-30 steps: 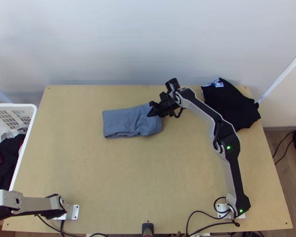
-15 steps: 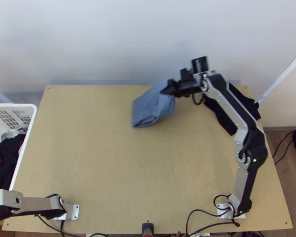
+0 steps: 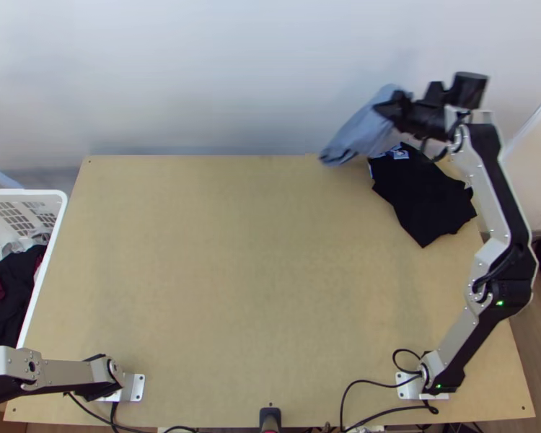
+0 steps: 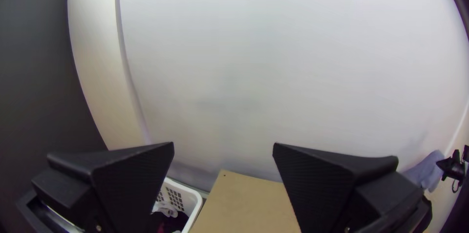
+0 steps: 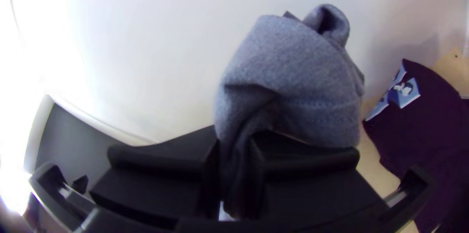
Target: Fold the t-shirt
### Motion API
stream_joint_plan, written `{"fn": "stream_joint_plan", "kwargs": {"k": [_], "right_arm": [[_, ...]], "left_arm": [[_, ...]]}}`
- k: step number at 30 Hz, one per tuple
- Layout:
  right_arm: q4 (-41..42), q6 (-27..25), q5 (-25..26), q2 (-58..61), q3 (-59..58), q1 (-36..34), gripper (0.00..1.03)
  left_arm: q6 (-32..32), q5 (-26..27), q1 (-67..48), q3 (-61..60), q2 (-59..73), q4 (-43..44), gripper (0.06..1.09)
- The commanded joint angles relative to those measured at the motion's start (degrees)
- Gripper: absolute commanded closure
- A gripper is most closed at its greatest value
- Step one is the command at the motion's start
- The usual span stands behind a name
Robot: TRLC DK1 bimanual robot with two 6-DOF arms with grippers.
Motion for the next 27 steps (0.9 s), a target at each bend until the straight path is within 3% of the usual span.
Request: {"fn": "stream_joint_plan", "kwargs": {"k": [1, 11, 15, 20, 27], "right_arm": [[1.72, 1.52, 0.52, -2.02, 2.97, -2.67, 1.00], [4.62, 1.35, 0.26, 2.90, 8.42, -10.84, 1.00], [4.44, 1.35, -2.03, 6.33, 12.37, -12.78, 1.00], [3.39, -2.61, -6.86, 9.50, 12.73, -13.13, 1.00], [-2.32, -8.15, -7.04, 12.84, 12.02, -13.83, 1.00]], "left_arm": [[0.81, -0.02, 0.52, -0.54, -0.43, 0.53, 0.10], [0.72, -0.02, 0.25, -0.54, -0.25, 0.88, 0.10], [0.72, -0.02, -0.01, -0.54, -0.17, 0.97, 0.10], [0.55, -0.02, -0.27, -0.63, 0.01, 1.06, 0.10], [0.37, -0.02, -0.27, -0.89, 0.01, 1.06, 0.10]]}}
